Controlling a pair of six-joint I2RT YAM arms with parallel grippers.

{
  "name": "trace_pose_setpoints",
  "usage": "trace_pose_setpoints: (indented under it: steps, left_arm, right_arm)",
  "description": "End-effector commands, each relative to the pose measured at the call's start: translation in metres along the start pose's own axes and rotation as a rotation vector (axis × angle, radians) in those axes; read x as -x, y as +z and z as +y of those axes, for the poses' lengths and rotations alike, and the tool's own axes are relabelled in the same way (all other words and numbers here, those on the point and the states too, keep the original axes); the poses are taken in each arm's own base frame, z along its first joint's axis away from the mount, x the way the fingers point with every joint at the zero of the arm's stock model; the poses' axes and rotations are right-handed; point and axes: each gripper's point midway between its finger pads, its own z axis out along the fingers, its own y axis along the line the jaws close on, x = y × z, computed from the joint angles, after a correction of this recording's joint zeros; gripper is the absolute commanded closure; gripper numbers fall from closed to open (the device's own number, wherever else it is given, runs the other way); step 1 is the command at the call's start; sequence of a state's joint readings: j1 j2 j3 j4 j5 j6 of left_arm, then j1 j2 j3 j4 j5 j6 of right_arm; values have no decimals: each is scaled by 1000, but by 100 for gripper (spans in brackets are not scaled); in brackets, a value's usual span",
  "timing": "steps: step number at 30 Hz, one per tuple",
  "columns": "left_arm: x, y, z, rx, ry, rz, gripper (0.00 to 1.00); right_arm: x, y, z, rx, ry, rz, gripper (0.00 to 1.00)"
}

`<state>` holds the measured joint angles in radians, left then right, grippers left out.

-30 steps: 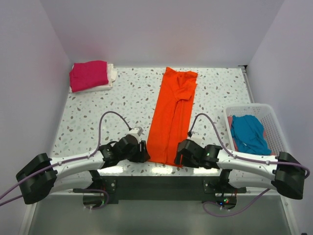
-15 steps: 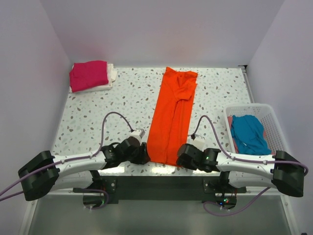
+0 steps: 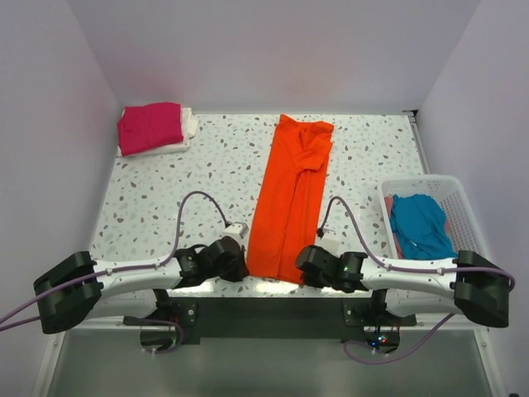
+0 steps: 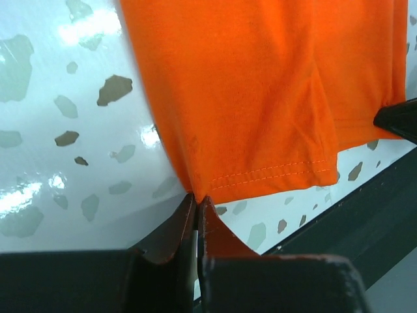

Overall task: Fold and stack the t-shirts
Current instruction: Fold the tshirt

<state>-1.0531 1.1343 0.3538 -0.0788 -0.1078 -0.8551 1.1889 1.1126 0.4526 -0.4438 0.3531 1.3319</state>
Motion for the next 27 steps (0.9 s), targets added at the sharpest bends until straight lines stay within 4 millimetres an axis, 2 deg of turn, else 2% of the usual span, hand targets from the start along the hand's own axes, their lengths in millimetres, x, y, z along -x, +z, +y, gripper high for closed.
trace_pose_setpoints:
  steps: [1,2,4,5,6,7,10,14,19,21,24,25,26,27]
  left_arm:
    - [-4,-8,-1,29,22,7,98]
    - [-7,-11,-3,33,30,9,99]
    - [-10,-14,-5,36,29,12,100]
    - [-12,-17,-8,32,37,11,100]
    - [-13,-19,-9,32,36,11,100]
    - [-14,-21,-13,22,37,11,100]
    - [-5,-27,-16,28,40,-20,100]
    - [22,-37,-23,67,64,-93,100]
    - [57,-42,-39,96,113,-177,100]
    - [68,-39,-49,91,116,-193,100]
    - [86,-32,-61,74,118,-220,100]
    - [106,-24,-66,81,101,-248,100]
    - [107,-24,-66,81,100,-248,100]
    - [116,-22,-63,92,91,-262,100]
  right_arm:
    - [-8,-5,8,-8,-95,2,100]
    - [-17,-6,6,-27,-141,5,100]
    - [-23,-12,18,-18,-175,-3,100]
    - [-30,-13,15,-37,-213,-11,100]
    - [-31,-17,23,-25,-217,-18,100]
    - [-35,-20,21,-39,-246,-18,100]
    - [-28,-26,22,-56,-246,-57,100]
    - [-10,-41,27,-45,-231,-114,100]
    - [28,-58,27,-65,-212,-229,99]
    - [36,-58,26,-62,-198,-233,99]
    - [65,-54,24,-62,-145,-259,100]
    - [82,-52,27,-48,-147,-263,99]
    - [83,-52,27,-48,-147,-263,99]
    - [95,-49,26,-56,-143,-277,99]
